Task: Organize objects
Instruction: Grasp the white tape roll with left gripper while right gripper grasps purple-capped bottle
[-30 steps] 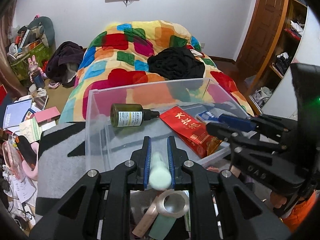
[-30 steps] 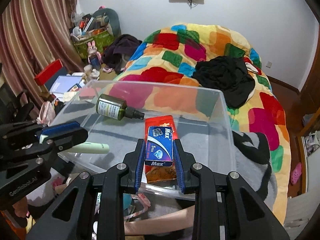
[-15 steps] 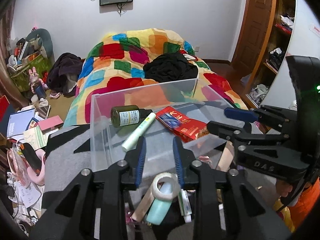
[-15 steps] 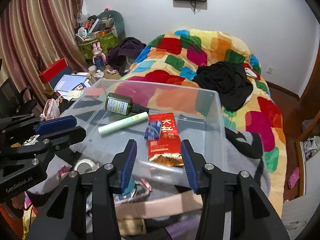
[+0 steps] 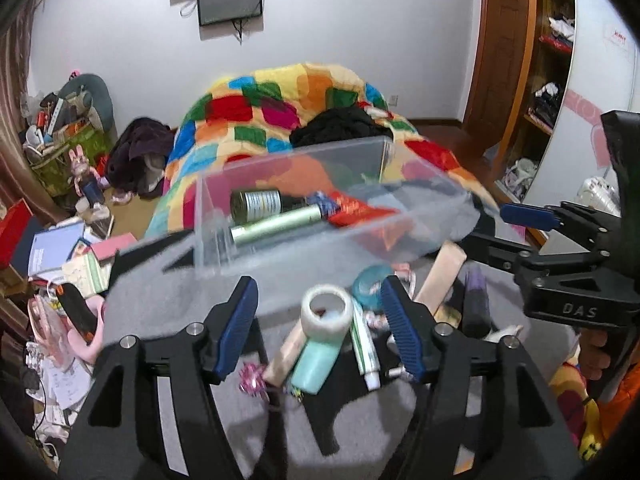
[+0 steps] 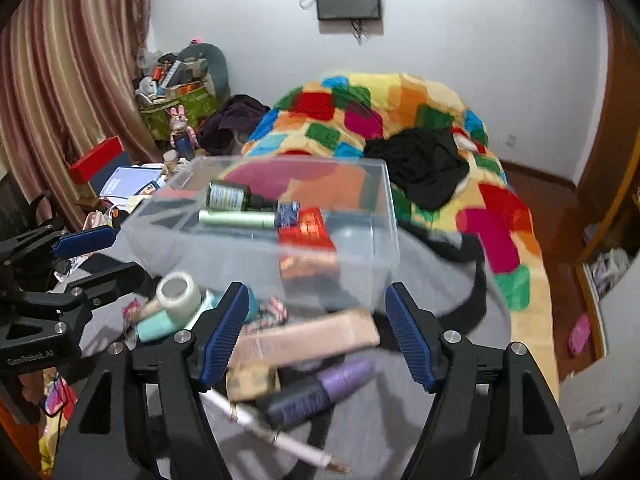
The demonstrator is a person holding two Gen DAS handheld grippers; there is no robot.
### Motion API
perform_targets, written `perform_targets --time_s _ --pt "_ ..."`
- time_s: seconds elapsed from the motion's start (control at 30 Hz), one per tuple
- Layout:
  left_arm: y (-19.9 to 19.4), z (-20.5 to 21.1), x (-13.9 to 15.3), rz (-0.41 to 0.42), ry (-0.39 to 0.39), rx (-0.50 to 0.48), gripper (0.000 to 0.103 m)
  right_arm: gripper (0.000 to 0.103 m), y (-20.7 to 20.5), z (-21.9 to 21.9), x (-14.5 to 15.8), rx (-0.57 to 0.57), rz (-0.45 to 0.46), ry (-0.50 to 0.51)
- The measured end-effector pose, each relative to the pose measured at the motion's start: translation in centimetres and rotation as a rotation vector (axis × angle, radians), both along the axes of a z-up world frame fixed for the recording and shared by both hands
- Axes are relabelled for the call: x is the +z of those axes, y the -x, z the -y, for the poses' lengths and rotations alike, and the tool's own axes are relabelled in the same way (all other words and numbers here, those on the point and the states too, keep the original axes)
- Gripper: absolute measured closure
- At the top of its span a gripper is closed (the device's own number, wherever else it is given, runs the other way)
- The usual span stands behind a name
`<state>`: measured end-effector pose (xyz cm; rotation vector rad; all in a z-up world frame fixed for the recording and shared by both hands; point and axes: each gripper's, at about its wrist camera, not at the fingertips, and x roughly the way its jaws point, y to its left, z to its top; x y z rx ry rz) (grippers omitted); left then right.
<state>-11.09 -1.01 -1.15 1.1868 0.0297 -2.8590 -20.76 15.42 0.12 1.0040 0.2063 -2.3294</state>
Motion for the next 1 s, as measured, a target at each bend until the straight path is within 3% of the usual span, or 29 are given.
perform_targets --time_s 0.23,0.43,0.6,0.67,0.83,1.0 --pt "1.2 0.2 -3.7 0.102 -0.042 0.025 0.039 0.035 -0.6 -0.1 -3.7 -0.003 0.089 -0.059" --pt "2.4 0.3 -4.3 0.107 -0.064 0.042 0.04 0.035 -0.9 -2.0 -4.9 -0.018 0.128 -0.041" --pt "3.0 0.6 -4.9 0.121 -0.088 0.053 0.057 0.036 -0.8 -4.1 -4.7 -0.054 0.133 -0.016" --pt "3.0 0.8 -5.2 0.127 -0.101 0.058 0.065 0.038 -0.7 -4.7 -4.9 -0.062 0.15 -0.01" --pt "2.3 0.9 -5.0 0.103 -0.109 0.065 0.065 0.042 -0.3 -5.5 -5.3 -0.079 0.185 0.006" --pt "1.0 0.9 -4.3 0.072 -0.11 0.069 0.065 0.06 -0.3 -4.4 -5.6 -0.053 0.186 -0.006"
